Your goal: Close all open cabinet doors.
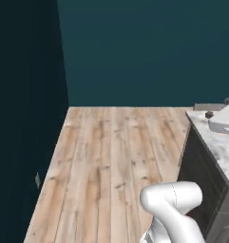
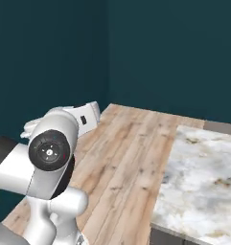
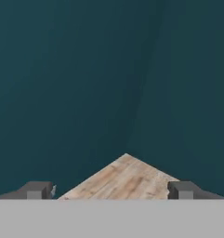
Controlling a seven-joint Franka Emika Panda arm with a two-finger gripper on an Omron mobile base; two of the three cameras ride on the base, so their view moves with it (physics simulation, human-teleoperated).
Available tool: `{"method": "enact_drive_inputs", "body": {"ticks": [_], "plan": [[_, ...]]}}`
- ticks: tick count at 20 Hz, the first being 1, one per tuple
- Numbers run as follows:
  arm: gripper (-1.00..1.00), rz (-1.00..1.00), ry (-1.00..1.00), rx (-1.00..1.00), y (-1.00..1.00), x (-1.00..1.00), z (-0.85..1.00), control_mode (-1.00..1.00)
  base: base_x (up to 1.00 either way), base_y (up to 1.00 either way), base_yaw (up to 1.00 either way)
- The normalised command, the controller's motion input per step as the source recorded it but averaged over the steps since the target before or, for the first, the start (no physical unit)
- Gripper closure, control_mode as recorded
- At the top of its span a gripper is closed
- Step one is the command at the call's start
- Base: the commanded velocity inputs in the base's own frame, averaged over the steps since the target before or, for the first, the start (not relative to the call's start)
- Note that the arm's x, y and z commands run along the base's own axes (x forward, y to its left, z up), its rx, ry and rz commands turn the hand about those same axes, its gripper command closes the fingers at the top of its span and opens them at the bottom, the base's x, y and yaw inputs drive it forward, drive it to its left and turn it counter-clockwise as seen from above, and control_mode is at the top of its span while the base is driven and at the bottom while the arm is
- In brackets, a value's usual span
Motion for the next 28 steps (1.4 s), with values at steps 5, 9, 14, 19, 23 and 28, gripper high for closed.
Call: {"method": "enact_drive_inputs", "body": {"ticks": [5, 9, 14, 19, 23, 28], "plan": [[-1.00, 0.00, 0.00, 0.00, 0.00, 0.00, 0.00, 1.00, 0.13, -0.54, -0.64], [-1.00, 0.00, 0.00, 0.00, 0.00, 0.00, 0.00, 1.00, -0.29, -0.36, -0.61], [-1.00, 0.00, 0.00, 0.00, 0.00, 0.00, 0.00, 1.00, -0.93, -0.07, -0.54], [-1.00, 0.00, 0.00, 0.00, 0.00, 0.00, 0.00, 1.00, -0.91, 0.00, -0.59], [-1.00, 0.00, 0.00, 0.00, 0.00, 0.00, 0.00, 1.00, -0.48, 0.00, -0.62], [-1.00, 0.00, 0.00, 0.00, 0.00, 0.00, 0.00, 1.00, -0.11, 0.00, -0.56]]}}
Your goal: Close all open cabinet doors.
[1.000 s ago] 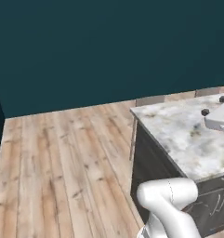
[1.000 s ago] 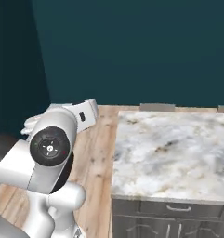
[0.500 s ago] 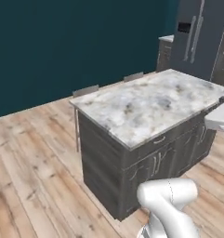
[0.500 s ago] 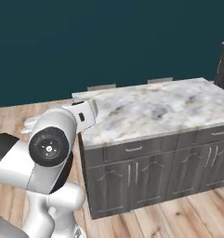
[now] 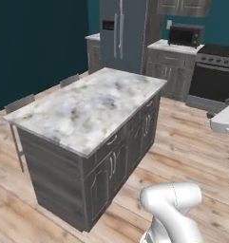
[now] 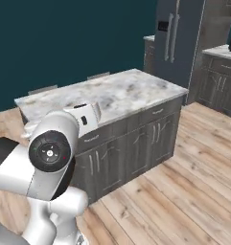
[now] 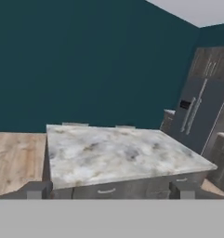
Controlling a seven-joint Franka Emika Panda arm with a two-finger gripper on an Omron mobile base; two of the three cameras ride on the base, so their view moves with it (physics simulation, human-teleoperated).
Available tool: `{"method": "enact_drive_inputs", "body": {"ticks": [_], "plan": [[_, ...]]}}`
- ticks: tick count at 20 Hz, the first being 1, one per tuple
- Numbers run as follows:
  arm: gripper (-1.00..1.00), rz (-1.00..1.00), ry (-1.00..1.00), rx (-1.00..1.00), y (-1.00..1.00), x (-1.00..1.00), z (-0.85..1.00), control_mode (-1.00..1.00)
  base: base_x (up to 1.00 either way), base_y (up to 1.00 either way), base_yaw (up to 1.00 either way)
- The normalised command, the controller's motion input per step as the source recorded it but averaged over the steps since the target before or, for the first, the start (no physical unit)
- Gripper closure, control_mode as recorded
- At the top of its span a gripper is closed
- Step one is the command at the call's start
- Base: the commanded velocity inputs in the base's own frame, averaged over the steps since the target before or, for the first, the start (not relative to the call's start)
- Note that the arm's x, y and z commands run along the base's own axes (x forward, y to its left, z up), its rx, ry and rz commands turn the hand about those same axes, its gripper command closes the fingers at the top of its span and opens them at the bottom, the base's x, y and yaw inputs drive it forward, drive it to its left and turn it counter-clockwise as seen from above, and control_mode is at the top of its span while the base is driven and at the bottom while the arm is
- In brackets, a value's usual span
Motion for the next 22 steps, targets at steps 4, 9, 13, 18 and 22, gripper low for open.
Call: {"method": "enact_drive_inputs", "body": {"ticks": [4, 9, 13, 18, 22], "plan": [[-1.00, 0.00, 0.00, 0.00, 0.00, 0.00, 0.00, 1.00, 0.00, 0.00, -0.49], [-1.00, 0.00, 0.00, 0.00, 0.00, 0.00, 0.00, 1.00, 0.01, 0.02, -0.47], [-1.00, 0.00, 0.00, 0.00, 0.00, 0.00, 0.00, 1.00, 0.00, 0.00, -0.48], [-1.00, 0.00, 0.00, 0.00, 0.00, 0.00, 0.00, 1.00, 0.00, 0.00, -0.47], [-1.00, 0.00, 0.00, 0.00, 0.00, 0.00, 0.00, 1.00, 0.00, 0.00, -0.46]]}}
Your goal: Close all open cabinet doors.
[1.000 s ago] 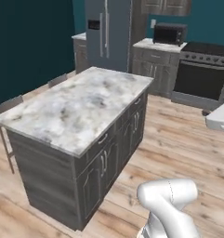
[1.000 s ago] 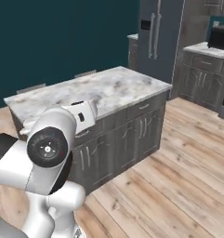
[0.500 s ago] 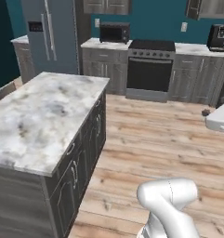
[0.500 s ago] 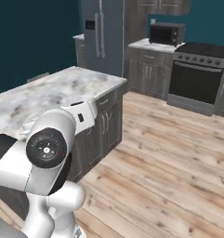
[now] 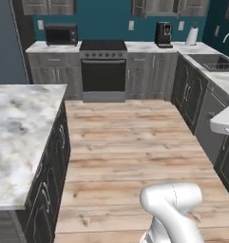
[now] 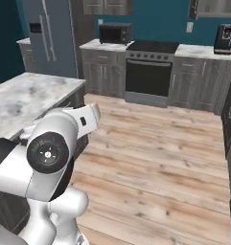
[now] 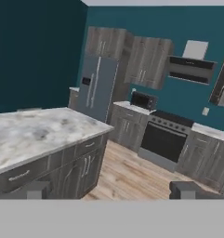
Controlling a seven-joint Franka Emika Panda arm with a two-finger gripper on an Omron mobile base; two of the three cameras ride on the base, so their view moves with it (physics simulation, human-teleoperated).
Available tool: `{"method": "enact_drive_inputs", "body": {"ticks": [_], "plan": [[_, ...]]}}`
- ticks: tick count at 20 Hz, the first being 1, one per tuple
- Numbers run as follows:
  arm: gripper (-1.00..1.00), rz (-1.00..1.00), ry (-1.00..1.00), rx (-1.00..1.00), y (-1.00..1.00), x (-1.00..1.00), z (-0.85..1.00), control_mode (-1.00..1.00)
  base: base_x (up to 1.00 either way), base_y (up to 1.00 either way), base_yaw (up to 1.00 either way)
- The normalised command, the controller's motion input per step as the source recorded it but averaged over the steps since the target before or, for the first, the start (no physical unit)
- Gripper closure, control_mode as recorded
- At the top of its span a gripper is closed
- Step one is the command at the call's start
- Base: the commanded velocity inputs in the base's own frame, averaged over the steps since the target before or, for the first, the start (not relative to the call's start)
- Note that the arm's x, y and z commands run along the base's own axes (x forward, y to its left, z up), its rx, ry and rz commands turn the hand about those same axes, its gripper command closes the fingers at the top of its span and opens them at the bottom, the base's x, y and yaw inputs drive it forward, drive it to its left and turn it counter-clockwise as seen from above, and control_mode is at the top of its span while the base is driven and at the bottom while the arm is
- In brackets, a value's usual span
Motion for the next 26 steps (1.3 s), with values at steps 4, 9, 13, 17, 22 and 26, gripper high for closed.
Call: {"method": "enact_drive_inputs", "body": {"ticks": [4, 9, 13, 17, 22, 26], "plan": [[-1.00, 0.00, 0.00, 0.00, 0.00, 0.00, 0.00, 1.00, 0.00, 0.00, -0.44], [-1.00, 0.00, 0.00, 0.00, 0.00, 0.00, 0.00, 1.00, 0.02, 0.03, -0.41], [-1.00, 0.00, 0.00, 0.00, 0.00, 0.00, 0.00, 1.00, 0.27, 0.23, -0.13], [-1.00, 0.00, 0.00, 0.00, 0.00, 0.00, 0.00, 1.00, 0.66, 0.21, -0.05], [-1.00, 0.00, 0.00, 0.00, 0.00, 0.00, 0.00, 1.00, 0.97, 0.33, -0.05], [-1.00, 0.00, 0.00, 0.00, 0.00, 0.00, 0.00, 1.00, 1.00, 0.44, -0.06]]}}
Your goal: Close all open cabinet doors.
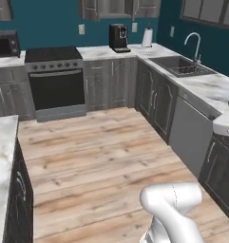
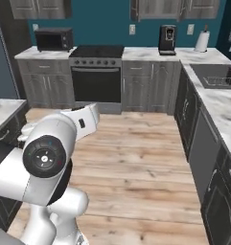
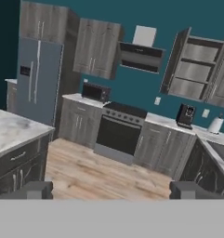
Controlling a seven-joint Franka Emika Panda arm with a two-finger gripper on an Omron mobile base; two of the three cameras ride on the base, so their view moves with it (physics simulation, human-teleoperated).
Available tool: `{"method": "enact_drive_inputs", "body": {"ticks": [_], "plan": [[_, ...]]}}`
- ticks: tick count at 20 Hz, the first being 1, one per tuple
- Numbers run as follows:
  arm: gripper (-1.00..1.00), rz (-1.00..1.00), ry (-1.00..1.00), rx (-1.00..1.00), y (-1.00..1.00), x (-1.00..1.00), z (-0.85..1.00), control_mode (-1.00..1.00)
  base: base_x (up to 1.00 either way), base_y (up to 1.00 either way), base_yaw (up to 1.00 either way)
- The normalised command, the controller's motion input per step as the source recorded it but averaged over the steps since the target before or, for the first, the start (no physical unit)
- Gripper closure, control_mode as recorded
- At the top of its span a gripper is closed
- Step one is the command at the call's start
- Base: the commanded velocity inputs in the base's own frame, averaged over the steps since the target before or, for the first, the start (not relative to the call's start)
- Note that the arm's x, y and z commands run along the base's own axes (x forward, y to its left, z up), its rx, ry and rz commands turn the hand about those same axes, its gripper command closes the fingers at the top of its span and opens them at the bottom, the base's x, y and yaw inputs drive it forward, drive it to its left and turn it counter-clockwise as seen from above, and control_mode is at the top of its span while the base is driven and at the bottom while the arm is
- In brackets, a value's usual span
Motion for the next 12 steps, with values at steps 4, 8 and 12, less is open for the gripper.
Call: {"method": "enact_drive_inputs", "body": {"ticks": [4, 8, 12], "plan": [[-1.00, 0.00, 0.00, 0.00, 0.00, 0.00, 0.00, 1.00, 1.00, 0.49, -0.08], [-1.00, 0.00, 0.00, 0.00, 0.00, 0.00, 0.00, 1.00, 1.00, 0.40, -0.07], [-1.00, 0.00, 0.00, 0.00, 0.00, 0.00, 0.00, 1.00, 1.00, 0.18, -0.03]]}}
